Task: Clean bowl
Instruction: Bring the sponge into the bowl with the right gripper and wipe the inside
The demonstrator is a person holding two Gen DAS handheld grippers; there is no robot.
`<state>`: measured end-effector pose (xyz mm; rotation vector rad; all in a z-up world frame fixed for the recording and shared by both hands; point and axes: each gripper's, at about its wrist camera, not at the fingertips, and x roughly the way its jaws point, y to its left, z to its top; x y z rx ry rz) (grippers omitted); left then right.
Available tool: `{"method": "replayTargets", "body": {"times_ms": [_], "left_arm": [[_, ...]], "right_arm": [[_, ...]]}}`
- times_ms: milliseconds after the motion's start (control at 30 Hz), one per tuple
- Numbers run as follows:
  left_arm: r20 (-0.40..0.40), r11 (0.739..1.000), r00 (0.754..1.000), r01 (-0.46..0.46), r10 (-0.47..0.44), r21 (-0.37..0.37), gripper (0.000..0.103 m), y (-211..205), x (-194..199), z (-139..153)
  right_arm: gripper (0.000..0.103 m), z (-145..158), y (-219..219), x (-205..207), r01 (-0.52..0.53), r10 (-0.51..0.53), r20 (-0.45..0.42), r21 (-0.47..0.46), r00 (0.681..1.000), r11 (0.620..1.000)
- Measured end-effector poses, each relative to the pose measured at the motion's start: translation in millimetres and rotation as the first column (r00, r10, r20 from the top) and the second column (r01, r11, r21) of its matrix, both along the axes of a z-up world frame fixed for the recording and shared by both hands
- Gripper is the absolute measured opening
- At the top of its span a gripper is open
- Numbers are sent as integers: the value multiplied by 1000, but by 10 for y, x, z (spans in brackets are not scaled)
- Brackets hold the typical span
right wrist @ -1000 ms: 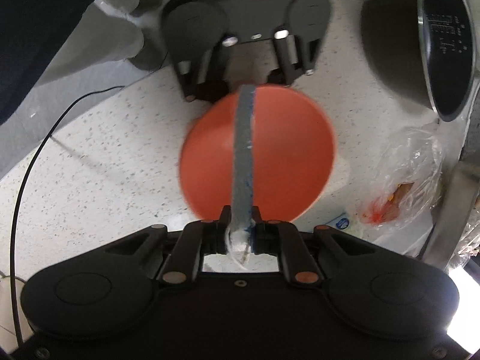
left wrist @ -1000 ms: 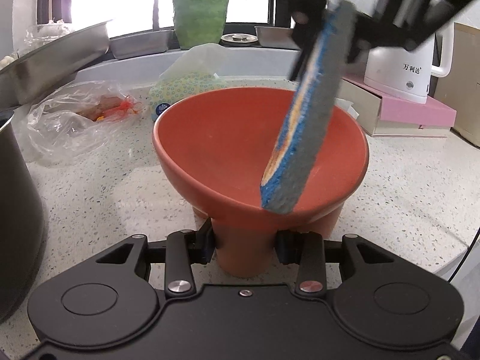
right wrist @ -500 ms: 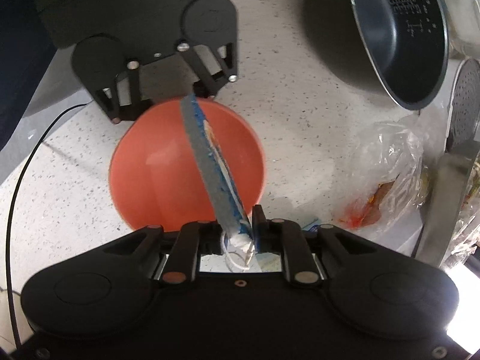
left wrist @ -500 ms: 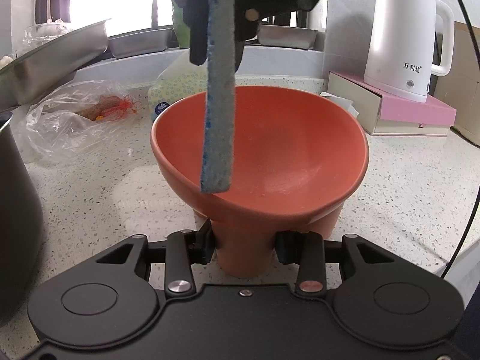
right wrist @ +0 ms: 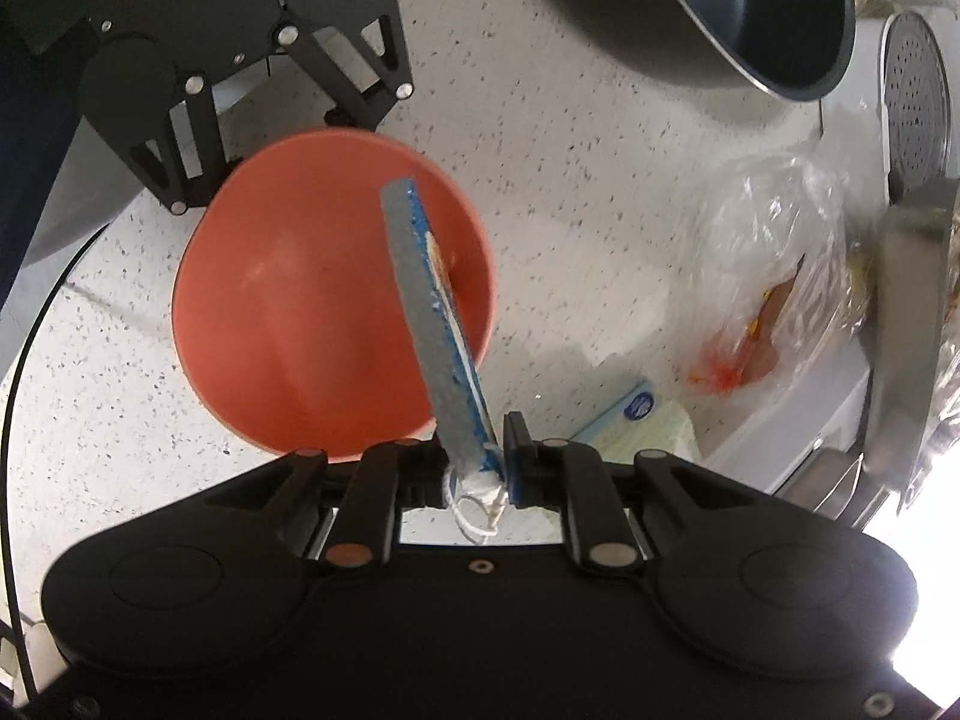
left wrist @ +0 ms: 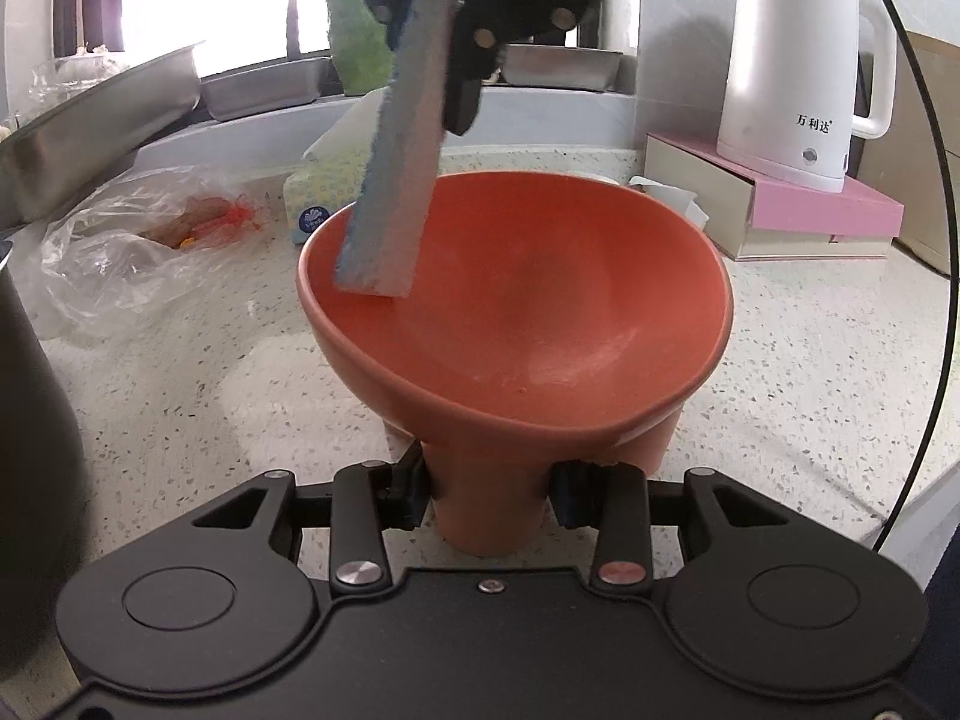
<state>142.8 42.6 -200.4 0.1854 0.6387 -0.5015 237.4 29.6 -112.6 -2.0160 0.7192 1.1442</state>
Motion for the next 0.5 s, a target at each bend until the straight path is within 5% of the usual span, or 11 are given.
{"method": "replayTargets", "body": {"times_ms": [500], "left_arm": [[-18, 1000, 1000, 22, -22, 0, 38, 18, 30, 18]], "right_arm": [[16, 55, -529, -261, 106, -105, -55, 18, 993, 994]]}}
